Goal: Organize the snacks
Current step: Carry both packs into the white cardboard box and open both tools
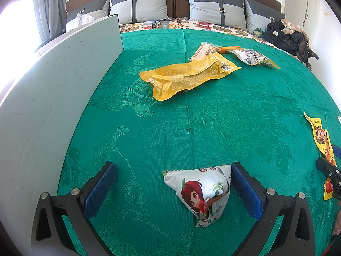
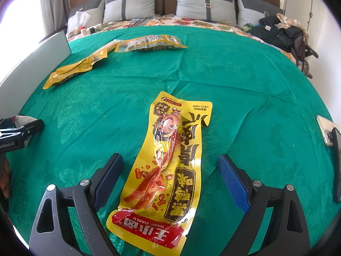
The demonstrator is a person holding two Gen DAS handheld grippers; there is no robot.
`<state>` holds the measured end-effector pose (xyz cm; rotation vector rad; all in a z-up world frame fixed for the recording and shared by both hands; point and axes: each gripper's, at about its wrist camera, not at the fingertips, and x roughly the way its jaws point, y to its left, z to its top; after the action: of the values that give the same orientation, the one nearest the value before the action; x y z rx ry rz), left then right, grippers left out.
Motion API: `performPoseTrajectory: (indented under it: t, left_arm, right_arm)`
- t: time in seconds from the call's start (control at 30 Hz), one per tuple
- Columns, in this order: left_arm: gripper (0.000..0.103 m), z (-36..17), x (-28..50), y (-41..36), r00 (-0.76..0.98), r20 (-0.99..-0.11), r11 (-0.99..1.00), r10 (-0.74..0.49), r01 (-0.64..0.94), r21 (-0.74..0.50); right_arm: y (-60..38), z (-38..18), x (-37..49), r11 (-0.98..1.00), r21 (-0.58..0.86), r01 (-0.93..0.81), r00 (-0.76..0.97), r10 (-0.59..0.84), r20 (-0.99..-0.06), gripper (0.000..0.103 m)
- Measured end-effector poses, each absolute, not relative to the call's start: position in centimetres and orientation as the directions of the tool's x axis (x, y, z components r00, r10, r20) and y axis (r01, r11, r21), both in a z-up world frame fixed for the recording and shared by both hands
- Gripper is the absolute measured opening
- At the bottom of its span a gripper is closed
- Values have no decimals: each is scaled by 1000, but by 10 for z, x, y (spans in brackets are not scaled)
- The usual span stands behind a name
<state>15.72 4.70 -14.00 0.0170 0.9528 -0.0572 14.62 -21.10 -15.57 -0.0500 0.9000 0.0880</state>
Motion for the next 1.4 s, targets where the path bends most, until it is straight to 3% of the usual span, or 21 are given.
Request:
performPoseTrajectory:
  t: [0.47,0.5,0.53,0.57,0.6,0.67,0.77,0.93,1.17,1.4]
  left_arm:
    - [103,-138,158,46,531,-845,996,-54,89,-8]
    - [97,-136,156,46,515,-855,995,-61,101,-11]
    - [72,-132,152,46,521,-850,993,-71,113,-14]
    - [53,-126,147,44,529,-845,991,-84,132,-16]
    - [46,-123,144,44,518,-850,989,-94,145,-21]
    - [45,-118,135,51,503,-848,983,-166,152,-103]
    - [44,-108,115,67,524,-814,968,-249,139,-207]
    - [44,-78,96,91,563,-737,919,-375,118,-377]
    - [45,-3,68,148,664,-624,874,-412,95,-476]
    - [45,37,52,272,759,-625,894,-185,-134,-428]
  right_arm:
    - [-211,-155,145,996,-11,-89,617,46,-785,90]
    - [-212,-154,145,997,-11,-79,612,39,-790,86]
    - [-214,-152,144,998,-3,-66,609,38,-792,79]
    - [-215,-148,144,998,-4,-57,607,32,-794,60]
    - [-217,-145,144,998,21,-57,593,51,-803,56]
    - [-227,-138,141,989,138,-55,574,144,-806,45]
    - [-246,-137,129,922,384,-44,554,343,-759,45]
    - [-258,-137,114,777,630,-18,568,526,-633,45]
    - [-183,-86,111,761,632,-145,547,594,-589,45]
    - [-14,3,128,639,628,-444,418,768,-485,46]
